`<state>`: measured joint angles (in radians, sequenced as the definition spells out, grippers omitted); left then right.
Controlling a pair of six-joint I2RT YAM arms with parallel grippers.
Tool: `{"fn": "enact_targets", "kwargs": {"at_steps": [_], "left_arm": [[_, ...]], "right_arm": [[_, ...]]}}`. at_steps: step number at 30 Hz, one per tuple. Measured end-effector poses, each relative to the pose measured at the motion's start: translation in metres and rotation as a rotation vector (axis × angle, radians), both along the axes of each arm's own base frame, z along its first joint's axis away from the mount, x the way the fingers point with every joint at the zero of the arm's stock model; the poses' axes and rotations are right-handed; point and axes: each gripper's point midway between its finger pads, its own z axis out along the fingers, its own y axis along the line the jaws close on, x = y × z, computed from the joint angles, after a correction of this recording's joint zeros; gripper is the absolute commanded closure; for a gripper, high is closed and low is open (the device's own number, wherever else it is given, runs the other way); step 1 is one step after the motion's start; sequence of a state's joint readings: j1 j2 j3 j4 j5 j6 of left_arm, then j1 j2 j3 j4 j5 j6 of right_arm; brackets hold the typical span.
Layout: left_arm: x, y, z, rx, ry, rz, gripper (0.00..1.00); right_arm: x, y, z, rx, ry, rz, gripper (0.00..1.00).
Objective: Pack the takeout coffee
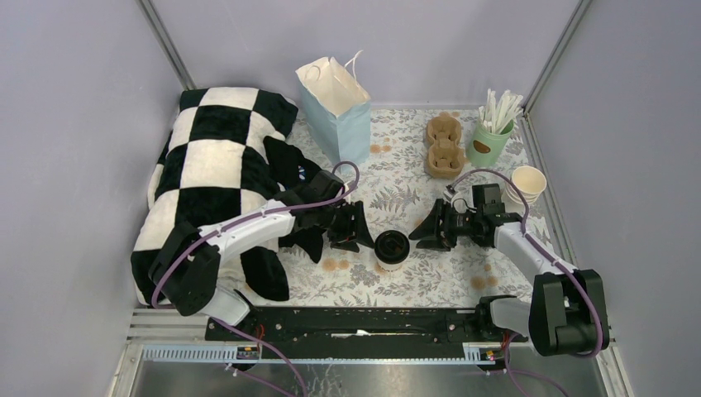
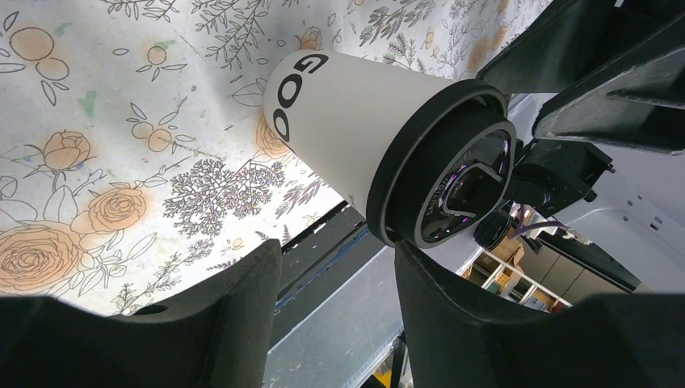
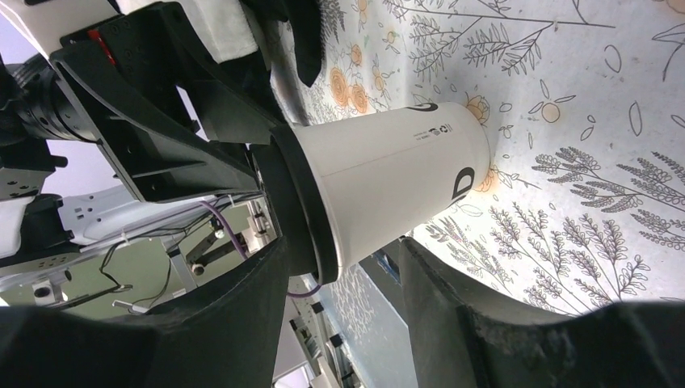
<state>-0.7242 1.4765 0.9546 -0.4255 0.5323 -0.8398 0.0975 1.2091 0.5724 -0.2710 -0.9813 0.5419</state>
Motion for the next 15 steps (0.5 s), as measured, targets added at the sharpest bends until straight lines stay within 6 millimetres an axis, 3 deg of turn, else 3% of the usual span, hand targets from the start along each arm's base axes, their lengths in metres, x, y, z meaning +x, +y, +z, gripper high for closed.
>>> {"fn": "enact_targets", "kwargs": {"at_steps": [15], "left_arm": [[0.002,-0.005,-0.01,0.001,0.022,-0.011,0.41]], "right_arm": [[-0.009,0.008,-0.011,0.0,0.017,0.035,0.43]]}}
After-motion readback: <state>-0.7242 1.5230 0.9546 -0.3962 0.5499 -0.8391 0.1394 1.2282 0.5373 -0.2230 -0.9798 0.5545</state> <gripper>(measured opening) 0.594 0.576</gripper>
